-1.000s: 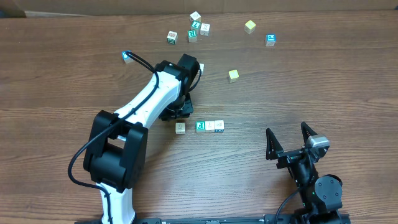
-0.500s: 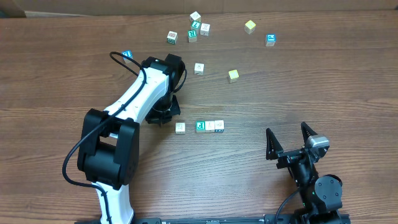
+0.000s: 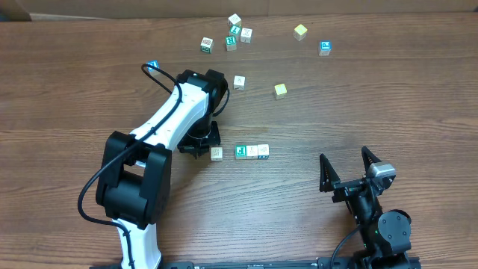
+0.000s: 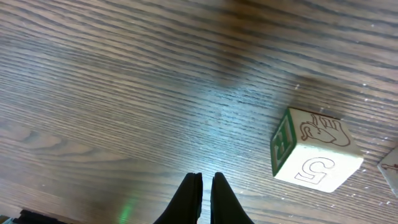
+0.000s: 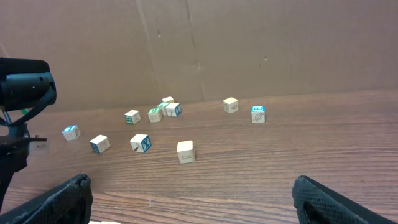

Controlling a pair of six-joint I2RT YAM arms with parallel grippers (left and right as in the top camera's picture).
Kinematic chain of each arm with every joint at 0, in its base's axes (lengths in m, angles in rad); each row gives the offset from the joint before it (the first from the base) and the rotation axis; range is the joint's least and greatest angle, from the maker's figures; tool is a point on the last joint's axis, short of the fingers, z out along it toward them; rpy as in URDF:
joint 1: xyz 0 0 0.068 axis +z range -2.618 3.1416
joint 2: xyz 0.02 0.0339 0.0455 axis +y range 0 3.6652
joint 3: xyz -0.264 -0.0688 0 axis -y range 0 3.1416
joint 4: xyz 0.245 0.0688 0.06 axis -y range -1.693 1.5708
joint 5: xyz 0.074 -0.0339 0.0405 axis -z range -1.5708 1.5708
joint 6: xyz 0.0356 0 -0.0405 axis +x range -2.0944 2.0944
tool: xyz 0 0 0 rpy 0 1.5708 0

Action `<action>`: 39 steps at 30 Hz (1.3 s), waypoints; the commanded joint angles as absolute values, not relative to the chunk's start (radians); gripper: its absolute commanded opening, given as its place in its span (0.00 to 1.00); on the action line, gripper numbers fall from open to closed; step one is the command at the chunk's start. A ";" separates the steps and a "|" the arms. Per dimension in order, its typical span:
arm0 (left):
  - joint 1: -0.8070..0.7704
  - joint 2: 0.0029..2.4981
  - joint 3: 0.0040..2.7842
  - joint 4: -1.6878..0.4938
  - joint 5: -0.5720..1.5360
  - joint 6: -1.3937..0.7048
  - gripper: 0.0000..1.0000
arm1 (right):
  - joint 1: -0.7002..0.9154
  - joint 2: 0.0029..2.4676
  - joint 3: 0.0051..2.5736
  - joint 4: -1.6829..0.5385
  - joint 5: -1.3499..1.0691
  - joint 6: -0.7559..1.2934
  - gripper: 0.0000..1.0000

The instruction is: Form a horizontal line

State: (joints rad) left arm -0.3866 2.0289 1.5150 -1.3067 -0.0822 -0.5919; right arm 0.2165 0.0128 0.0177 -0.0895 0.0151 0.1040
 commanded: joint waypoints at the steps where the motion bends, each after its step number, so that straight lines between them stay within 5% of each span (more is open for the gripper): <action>1: -0.395 1.996 1.508 -1.295 -0.055 -0.572 0.04 | 0.221 0.003 0.008 -0.083 0.017 0.100 1.00; 39: -0.447 2.038 1.494 -1.247 -0.130 -0.572 0.04 | 0.221 0.003 0.008 -0.083 0.017 0.100 1.00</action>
State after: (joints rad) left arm -0.4454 2.0289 1.5051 -1.2491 -0.1101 -0.5919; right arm 0.2169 0.0128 0.0177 -0.0895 0.0147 0.1040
